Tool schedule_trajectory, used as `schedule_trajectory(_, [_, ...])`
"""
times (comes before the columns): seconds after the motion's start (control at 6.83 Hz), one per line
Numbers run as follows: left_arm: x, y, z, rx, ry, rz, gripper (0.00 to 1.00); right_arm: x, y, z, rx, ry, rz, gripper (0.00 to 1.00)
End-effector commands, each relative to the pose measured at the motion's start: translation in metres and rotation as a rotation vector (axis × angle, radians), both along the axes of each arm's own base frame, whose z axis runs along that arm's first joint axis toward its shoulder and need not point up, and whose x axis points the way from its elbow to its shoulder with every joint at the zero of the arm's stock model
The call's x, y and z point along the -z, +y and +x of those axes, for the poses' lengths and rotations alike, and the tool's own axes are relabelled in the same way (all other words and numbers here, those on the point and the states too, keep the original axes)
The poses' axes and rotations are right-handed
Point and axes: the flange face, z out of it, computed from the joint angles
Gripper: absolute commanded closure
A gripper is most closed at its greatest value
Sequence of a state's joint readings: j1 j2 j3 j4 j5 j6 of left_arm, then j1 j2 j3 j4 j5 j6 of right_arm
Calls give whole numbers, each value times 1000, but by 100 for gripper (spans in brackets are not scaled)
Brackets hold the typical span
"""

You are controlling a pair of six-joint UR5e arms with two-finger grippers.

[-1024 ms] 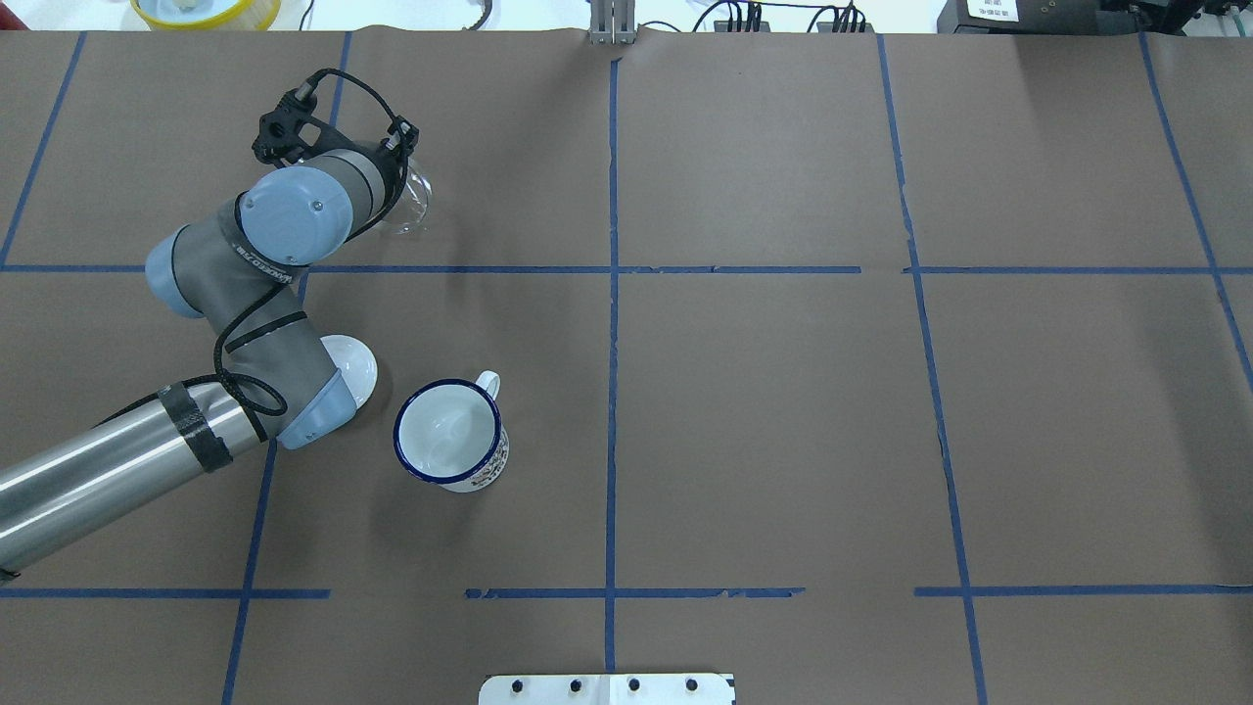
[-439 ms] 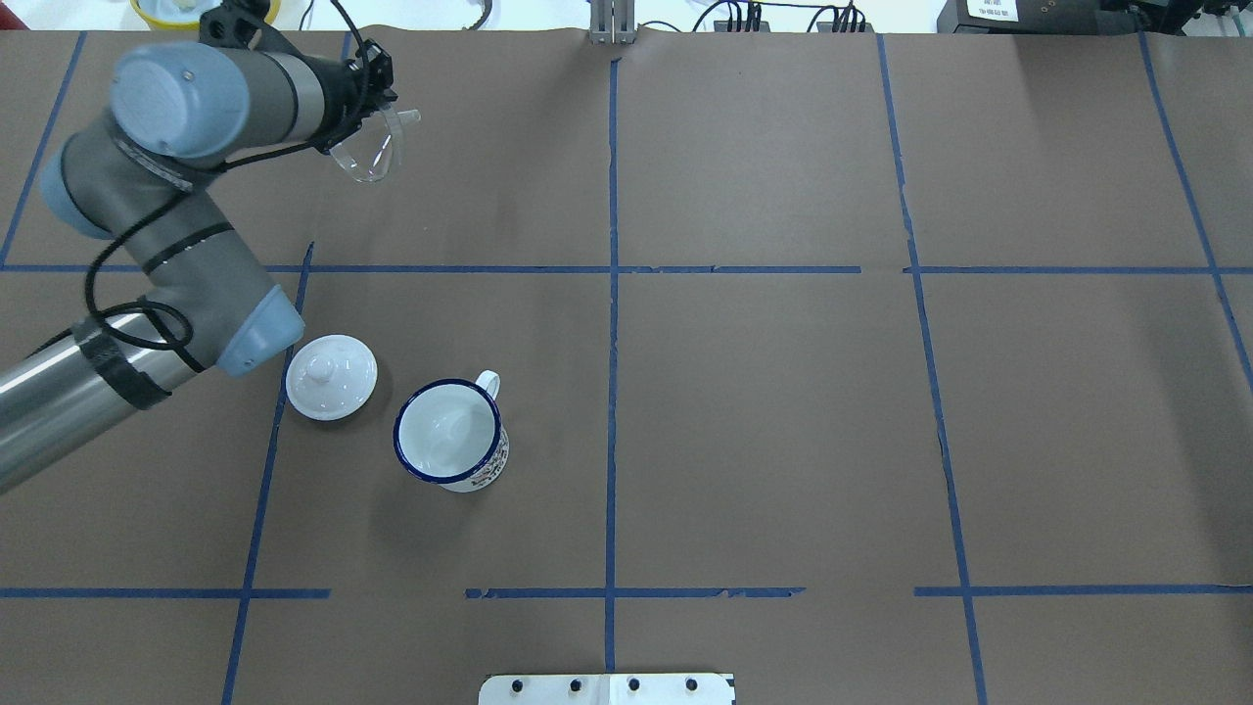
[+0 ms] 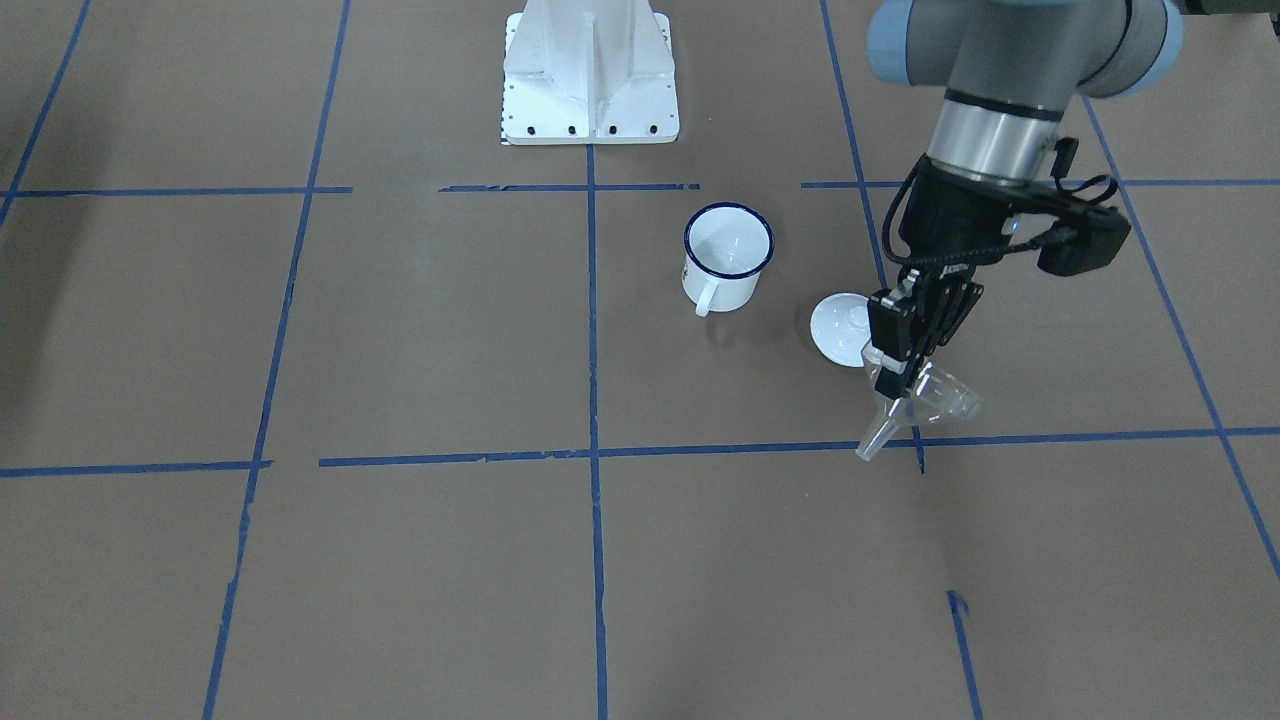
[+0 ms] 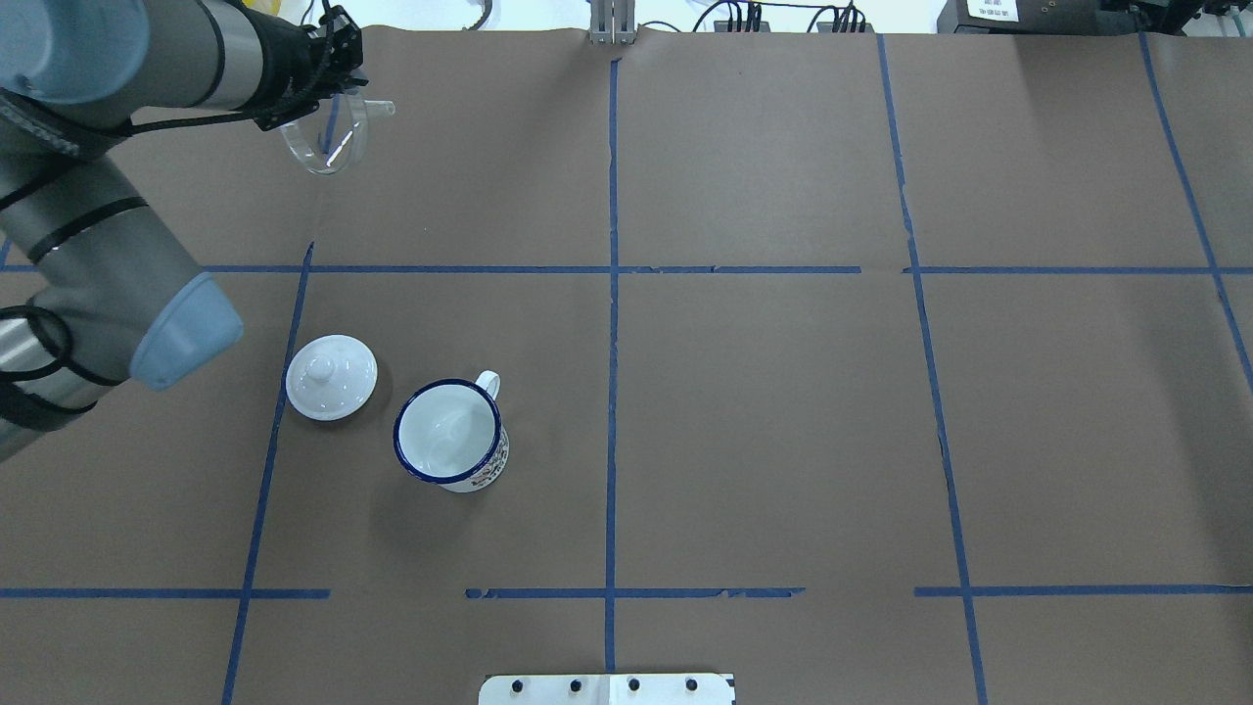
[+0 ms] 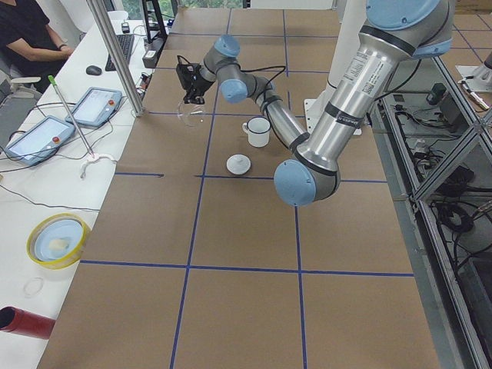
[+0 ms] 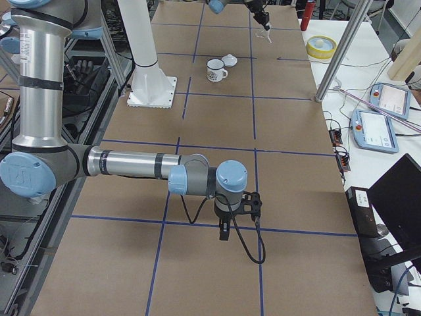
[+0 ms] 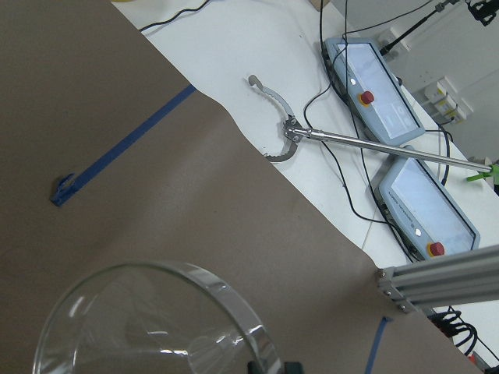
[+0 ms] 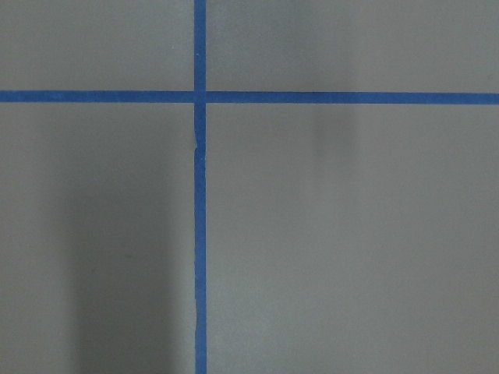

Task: Place funnel on cup
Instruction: 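Carry the glass funnel with the left gripper over the mug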

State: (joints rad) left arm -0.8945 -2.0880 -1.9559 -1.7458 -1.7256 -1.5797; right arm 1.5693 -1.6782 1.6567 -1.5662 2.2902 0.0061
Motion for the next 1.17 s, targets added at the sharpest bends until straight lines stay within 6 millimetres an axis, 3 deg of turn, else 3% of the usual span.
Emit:
schedule_trajectory(0.0, [35,89,5,-180,-162,7,100,0,0,0,0,0,0,0])
schedule_trajectory(0.15, [45,133,37,-256,-266,21,100,0,0,0,0,0,0,0])
schedule_trajectory(0.44, [34,191,121,-341,-441,58,100,0,0,0,0,0,0,0])
schedule_trajectory(0.73, [32,193,162,-360,-507,71,100,0,0,0,0,0,0,0])
schedule_trajectory(1.02, [30,204,182,-393,-523,74,100,0,0,0,0,0,0,0])
